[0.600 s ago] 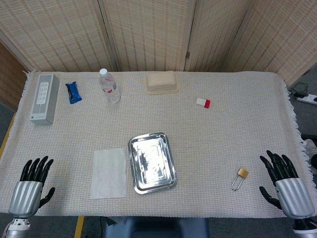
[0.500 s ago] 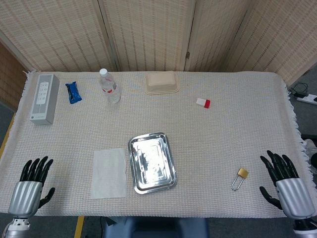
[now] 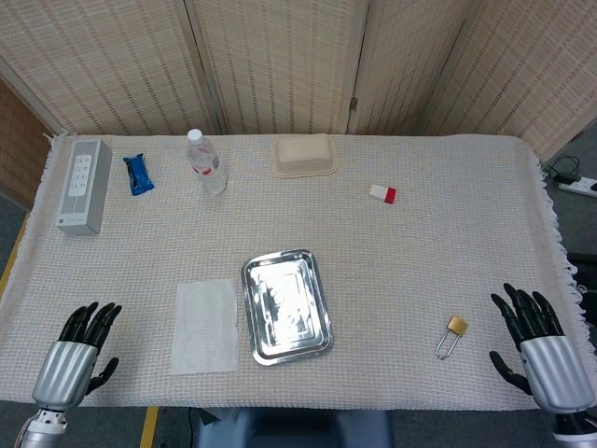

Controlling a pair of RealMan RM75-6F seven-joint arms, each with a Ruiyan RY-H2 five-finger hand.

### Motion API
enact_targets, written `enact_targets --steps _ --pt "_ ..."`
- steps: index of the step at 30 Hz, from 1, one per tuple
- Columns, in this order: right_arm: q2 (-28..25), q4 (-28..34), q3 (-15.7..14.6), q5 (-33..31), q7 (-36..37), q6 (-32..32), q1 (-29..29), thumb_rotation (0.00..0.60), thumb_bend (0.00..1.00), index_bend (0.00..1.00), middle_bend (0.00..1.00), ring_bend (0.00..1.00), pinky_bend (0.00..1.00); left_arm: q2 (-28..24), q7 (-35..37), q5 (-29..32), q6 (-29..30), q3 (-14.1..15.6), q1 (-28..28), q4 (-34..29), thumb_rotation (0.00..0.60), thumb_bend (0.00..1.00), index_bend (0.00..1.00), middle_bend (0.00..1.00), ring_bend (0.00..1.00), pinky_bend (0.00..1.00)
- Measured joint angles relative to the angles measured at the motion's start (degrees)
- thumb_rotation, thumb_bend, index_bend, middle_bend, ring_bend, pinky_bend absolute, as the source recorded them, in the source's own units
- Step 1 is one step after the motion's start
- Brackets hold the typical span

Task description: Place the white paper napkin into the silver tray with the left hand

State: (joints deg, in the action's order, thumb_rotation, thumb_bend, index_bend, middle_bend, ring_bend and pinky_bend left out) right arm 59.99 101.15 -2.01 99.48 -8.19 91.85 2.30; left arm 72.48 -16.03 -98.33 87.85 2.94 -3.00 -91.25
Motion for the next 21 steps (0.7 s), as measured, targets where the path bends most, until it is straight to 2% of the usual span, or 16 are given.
enact_targets --steps 3,5,6,7,10,17,21 --pt "0.01 0.08 0.12 -0.53 0.06 -0.41 -0.14 0.600 0.35 0.00 0.00 0.00 0.00 0.82 1.42 -2.20 -0.32 0.28 -1.18 3.65 0.600 0.32 0.16 0.41 0.32 0.46" --pt "-0.01 0.15 0.24 -0.82 0.14 -0.71 -0.31 0.600 0.35 0.00 0.00 0.00 0.00 1.60 3.01 -4.58 0.24 0.42 -2.19 7.77 0.600 0.31 0.23 0.61 0.48 0.66" --pt "-0.01 0.15 0.26 -0.83 0.11 -0.74 -0.35 0.600 0.35 0.00 0.00 0.00 0.00 2.00 3.92 -5.66 0.61 0.48 -2.68 9.90 0.600 0.31 0.25 0.68 0.53 0.71" --pt "-0.01 0.14 0.28 -0.83 0.02 -0.73 -0.35 0.600 0.35 0.00 0.00 0.00 0.00 2.43 5.03 -6.74 1.05 0.55 -3.21 12.21 0.600 0.31 0.28 0.79 0.62 0.78" --pt "0.04 -0.02 0.28 -0.42 -0.63 -0.47 -0.31 0.600 0.35 0.00 0.00 0.00 0.00 4.31 10.15 -9.93 2.79 0.88 -5.08 20.96 0.600 0.29 0.33 0.97 0.78 0.88" --pt "-0.04 -0.29 0.18 -0.06 0.24 -0.91 -0.70 0.600 0.35 0.00 0.00 0.00 0.00 12.56 24.69 -14.18 7.69 1.68 -9.29 44.31 0.600 0.29 0.42 1.00 0.95 1.00" --pt "-0.47 -0.34 0.40 -0.74 1.23 -1.87 -1.35 0.600 0.35 0.00 0.00 0.00 0.00 18.66 31.08 -14.84 10.19 2.01 -11.03 56.22 0.600 0.28 0.45 1.00 0.96 1.00"
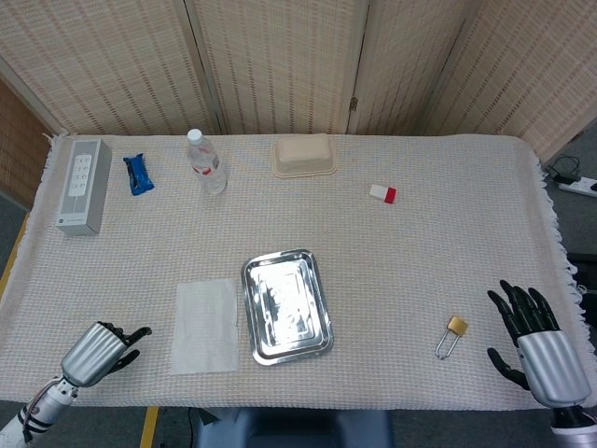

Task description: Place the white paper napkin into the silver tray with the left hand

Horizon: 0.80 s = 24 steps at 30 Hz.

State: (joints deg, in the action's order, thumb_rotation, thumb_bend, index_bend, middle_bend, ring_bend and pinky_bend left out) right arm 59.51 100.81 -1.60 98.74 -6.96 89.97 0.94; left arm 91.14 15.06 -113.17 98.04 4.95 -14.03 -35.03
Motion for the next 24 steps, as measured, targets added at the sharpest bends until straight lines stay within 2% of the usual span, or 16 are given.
enact_targets --steps 5,9,17,24 --pt "-0.61 0.02 0.30 -0.21 1.80 -0.01 -0.40 0.600 0.35 0.00 0.00 0.00 0.00 8.03 6.41 0.48 2.86 0.22 -1.77 13.33 0.600 0.25 0.47 1.00 0.96 1.00" --pt "-1.12 -0.19 0.50 -0.25 3.40 0.45 -0.51 0.600 0.35 0.00 0.00 0.00 0.00 12.48 11.13 1.77 2.99 0.73 -2.75 20.01 0.600 0.24 0.49 1.00 0.97 1.00" --pt "-1.67 -0.23 0.60 -0.46 4.91 0.89 -0.57 0.600 0.35 0.00 0.00 0.00 0.00 16.23 14.42 3.64 0.06 2.91 -4.29 25.21 0.600 0.23 0.49 1.00 0.98 1.00" --pt "-2.03 -0.24 0.80 -1.16 5.97 0.47 -0.89 0.600 0.35 0.00 0.00 0.00 0.00 17.19 15.71 4.79 -1.62 4.30 -4.51 26.14 0.600 0.23 0.49 1.00 0.98 1.00"
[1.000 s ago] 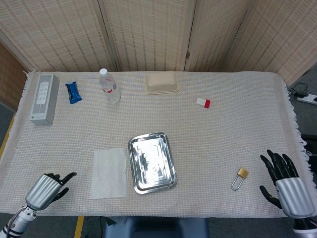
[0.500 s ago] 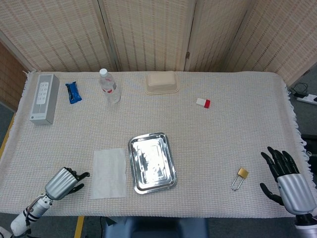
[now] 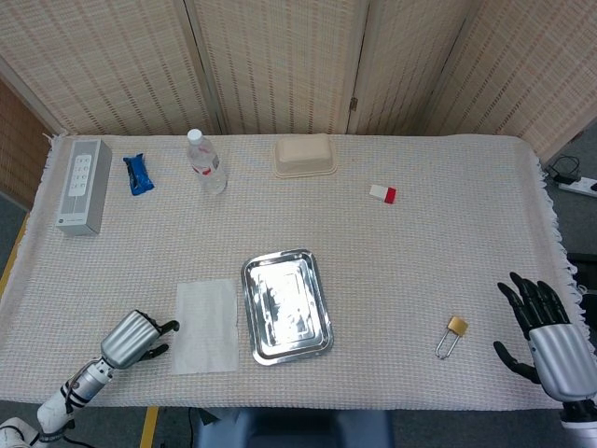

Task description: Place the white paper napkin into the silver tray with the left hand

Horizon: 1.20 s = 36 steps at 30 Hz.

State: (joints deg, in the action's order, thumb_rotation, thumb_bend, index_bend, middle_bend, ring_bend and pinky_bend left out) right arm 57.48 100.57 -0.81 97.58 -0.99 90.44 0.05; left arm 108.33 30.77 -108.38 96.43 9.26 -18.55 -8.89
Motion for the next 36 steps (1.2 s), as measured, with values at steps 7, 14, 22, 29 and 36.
enact_targets --steps 7,14,22,29,36 --pt "-0.19 0.08 0.44 -0.85 0.94 -0.51 -0.50 0.600 0.35 0.00 0.00 0.00 0.00 1.33 0.23 0.15 -1.14 1.60 -0.85 0.47 0.600 0.23 0.49 1.00 0.99 1.00" --pt "-0.55 -0.02 0.70 -1.45 1.93 -0.65 -0.74 0.600 0.35 0.00 0.00 0.00 0.00 2.73 1.28 1.29 -1.52 1.89 -1.62 0.48 0.600 0.23 0.50 1.00 0.99 1.00" --pt "-0.96 0.00 0.85 -1.58 2.94 0.23 -0.42 0.600 0.35 0.00 0.00 0.00 0.00 5.29 2.40 2.82 1.11 1.38 -2.13 1.25 0.600 0.28 0.57 1.00 1.00 1.00" --pt "-1.22 -0.05 0.83 -1.49 3.52 0.69 -0.24 0.600 0.35 0.00 0.00 0.00 0.00 6.46 2.70 2.70 0.52 2.55 -2.23 1.83 0.600 0.44 0.58 1.00 1.00 1.00" --pt "-1.09 -0.07 0.82 -1.71 3.19 0.26 -0.39 0.600 0.35 0.00 0.00 0.00 0.00 6.61 3.20 3.20 1.11 2.86 -2.22 1.98 0.600 0.53 0.59 1.00 1.00 1.00"
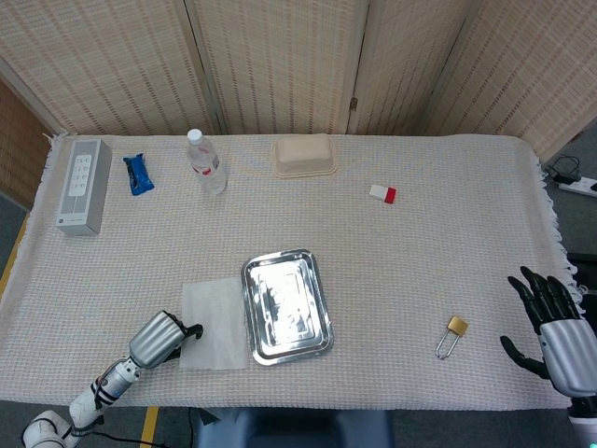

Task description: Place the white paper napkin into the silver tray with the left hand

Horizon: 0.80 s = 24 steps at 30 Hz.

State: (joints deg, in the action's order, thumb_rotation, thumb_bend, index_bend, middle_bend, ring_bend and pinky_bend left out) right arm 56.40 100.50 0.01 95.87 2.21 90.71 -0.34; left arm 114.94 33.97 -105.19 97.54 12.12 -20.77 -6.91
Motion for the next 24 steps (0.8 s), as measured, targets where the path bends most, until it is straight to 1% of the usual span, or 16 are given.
enact_targets --steps 12,19,24 --pt "0.07 0.06 -0.27 0.50 -0.25 -0.03 -0.02 0.600 0.35 0.00 0.00 0.00 0.00 -0.66 -1.25 1.48 3.47 -0.63 0.00 0.03 0.600 0.55 0.60 1.00 1.00 1.00" --pt "0.02 0.05 -0.55 1.06 -0.08 -0.03 -0.04 0.600 0.35 0.00 0.00 0.00 0.00 -1.22 -1.81 3.53 8.03 -2.70 -1.19 -1.10 0.600 0.56 0.60 1.00 1.00 1.00" --pt "-0.12 -0.21 -0.54 1.33 1.00 0.10 -0.19 0.600 0.35 0.00 0.00 0.00 0.00 -1.55 -4.01 4.19 10.80 -3.65 -3.71 -1.91 0.600 0.57 0.60 1.00 1.00 1.00"
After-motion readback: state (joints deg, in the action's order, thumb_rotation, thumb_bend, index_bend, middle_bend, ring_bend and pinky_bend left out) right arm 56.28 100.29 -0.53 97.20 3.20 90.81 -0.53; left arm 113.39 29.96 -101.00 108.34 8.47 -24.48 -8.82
